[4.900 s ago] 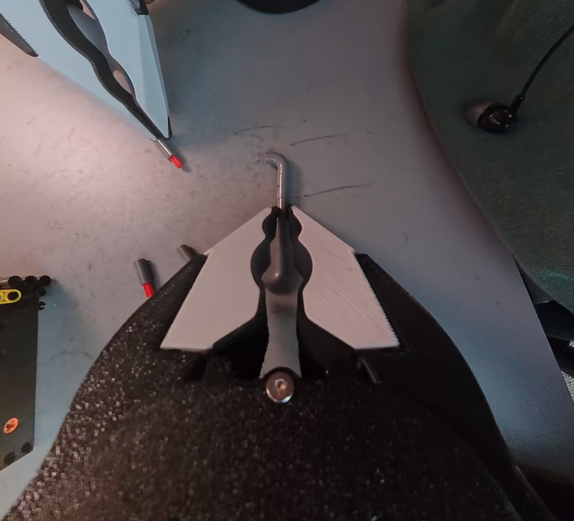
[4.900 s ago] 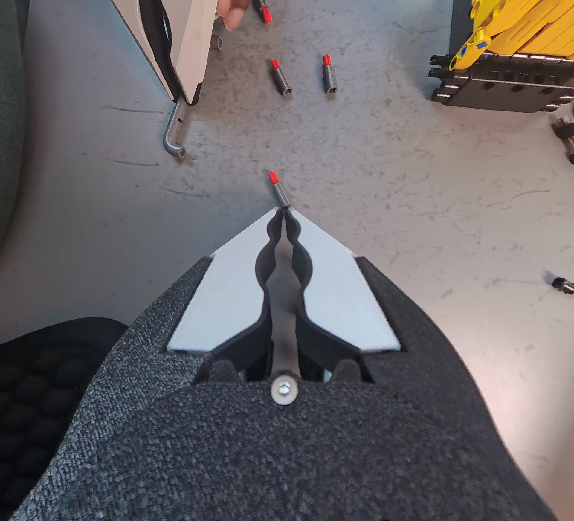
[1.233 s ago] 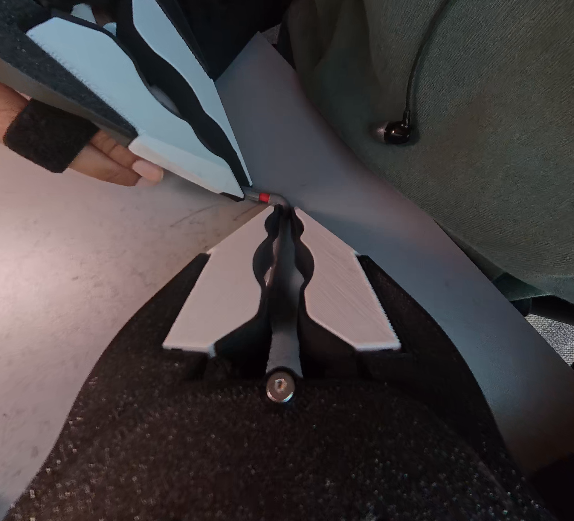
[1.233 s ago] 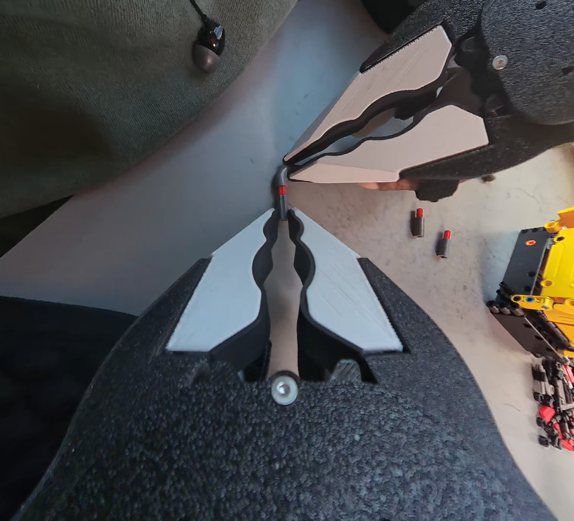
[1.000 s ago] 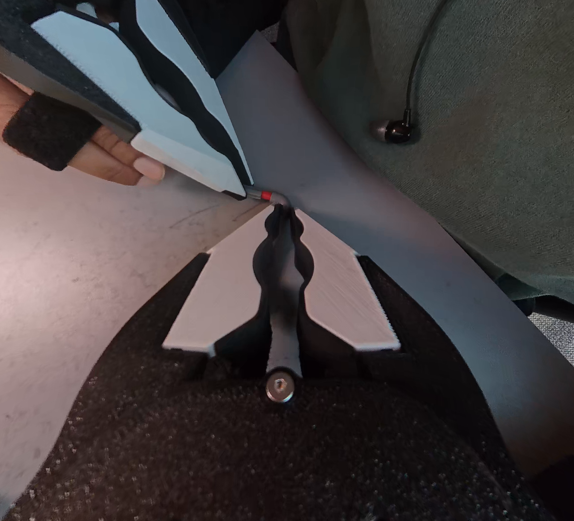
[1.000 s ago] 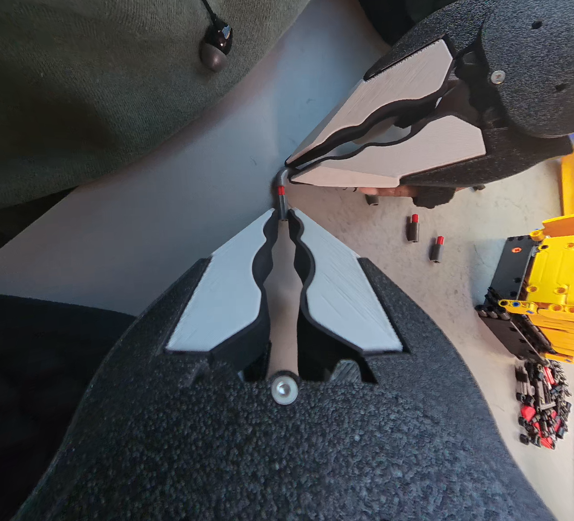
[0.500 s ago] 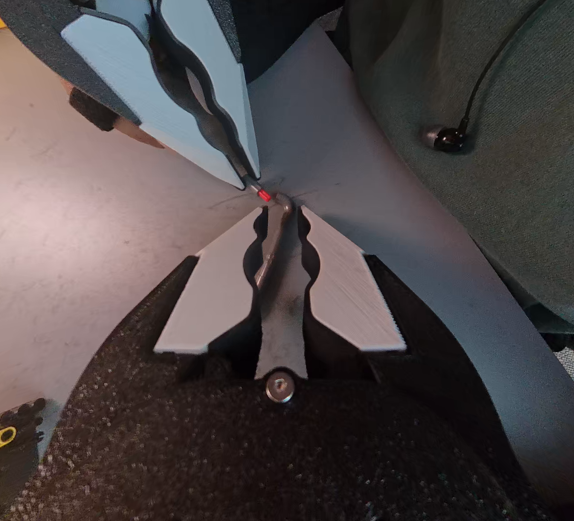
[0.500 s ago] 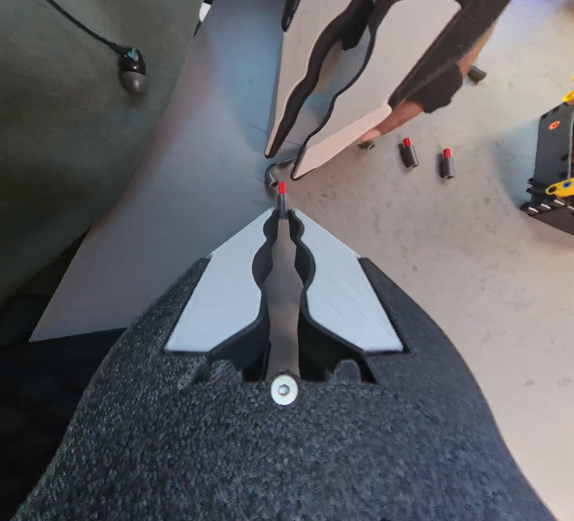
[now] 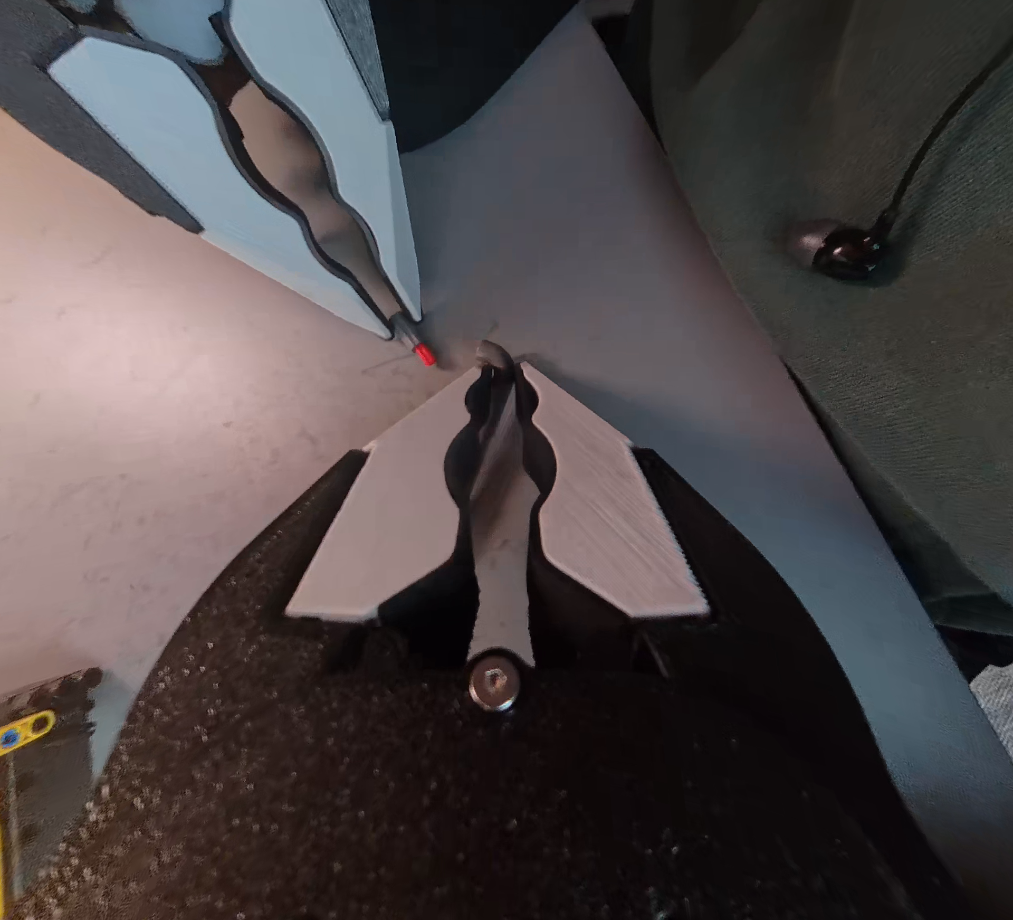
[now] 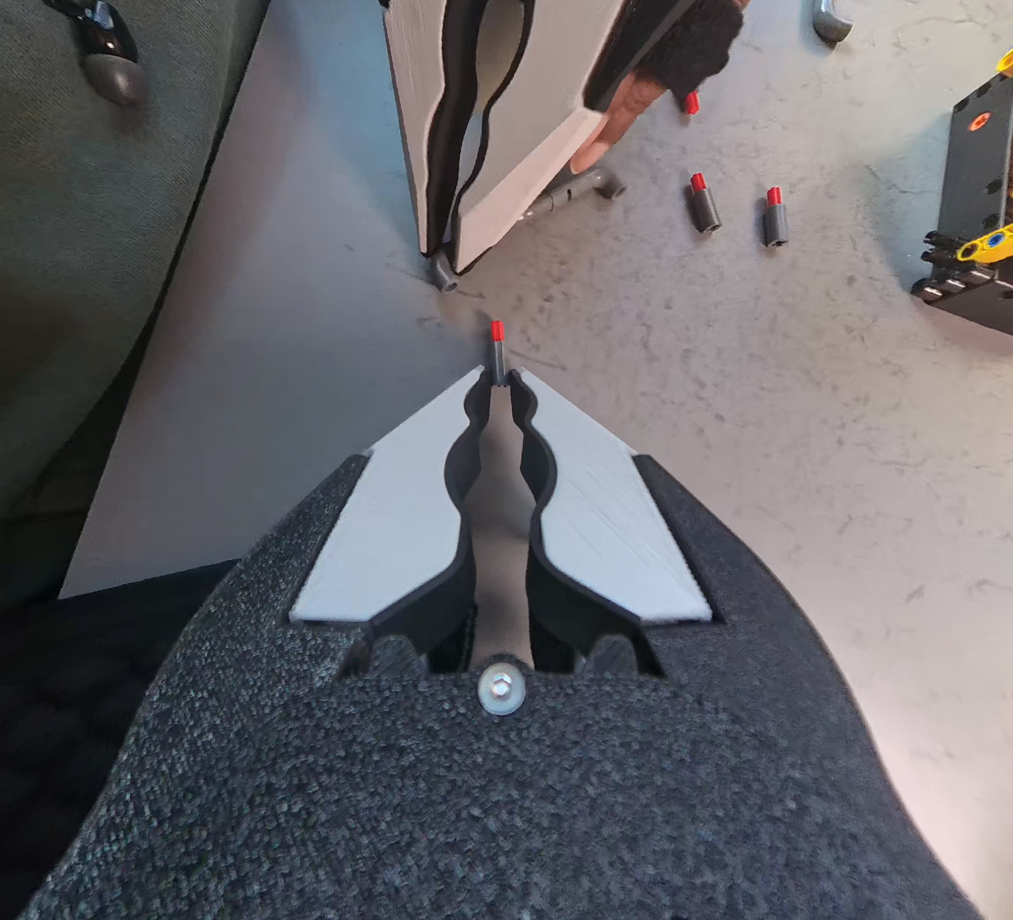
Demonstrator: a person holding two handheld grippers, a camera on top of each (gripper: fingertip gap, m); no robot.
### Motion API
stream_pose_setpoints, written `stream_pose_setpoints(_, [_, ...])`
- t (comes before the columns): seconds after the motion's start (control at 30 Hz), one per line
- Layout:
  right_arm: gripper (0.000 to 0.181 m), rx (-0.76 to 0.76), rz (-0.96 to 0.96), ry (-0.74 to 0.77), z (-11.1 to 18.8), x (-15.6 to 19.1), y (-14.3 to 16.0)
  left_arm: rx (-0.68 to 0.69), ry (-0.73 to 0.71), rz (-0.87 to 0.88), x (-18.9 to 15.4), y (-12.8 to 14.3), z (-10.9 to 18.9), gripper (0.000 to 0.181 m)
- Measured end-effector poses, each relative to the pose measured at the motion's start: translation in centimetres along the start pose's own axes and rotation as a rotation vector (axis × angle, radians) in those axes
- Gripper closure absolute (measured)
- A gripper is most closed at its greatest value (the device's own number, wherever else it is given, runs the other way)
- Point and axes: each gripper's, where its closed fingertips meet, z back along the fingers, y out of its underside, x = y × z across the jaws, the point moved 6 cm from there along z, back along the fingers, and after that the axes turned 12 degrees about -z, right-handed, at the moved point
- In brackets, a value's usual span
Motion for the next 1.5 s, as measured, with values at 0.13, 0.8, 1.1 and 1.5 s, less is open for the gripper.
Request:
stream_pose_setpoints(0.13, [0.174,0.041,-0.002,0.017,0.2,-0.3,0.0,-0.325,0.016,0.142,1.3,-1.3,3.0,0.175])
stream_pose_setpoints(0.8, [0.161,-0.627,-0.067,0.028,6.2,-1.5,-7.2,-1.135,0.065,0.406,4.5,-1.5,10.7,0.175])
stream_pose_setpoints(1.1, [0.161,-0.741,0.138,-0.067,6.7,0.3,-11.8,-1.248,0.214,0.442,4.1,-1.7,10.6,0.175])
stream_pose_setpoints(1.5, [0.174,-0.639,-0.189,0.169,7.0,-3.6,-12.4,-1.015,-0.232,0.517,6.2,1.9,12.2,0.172])
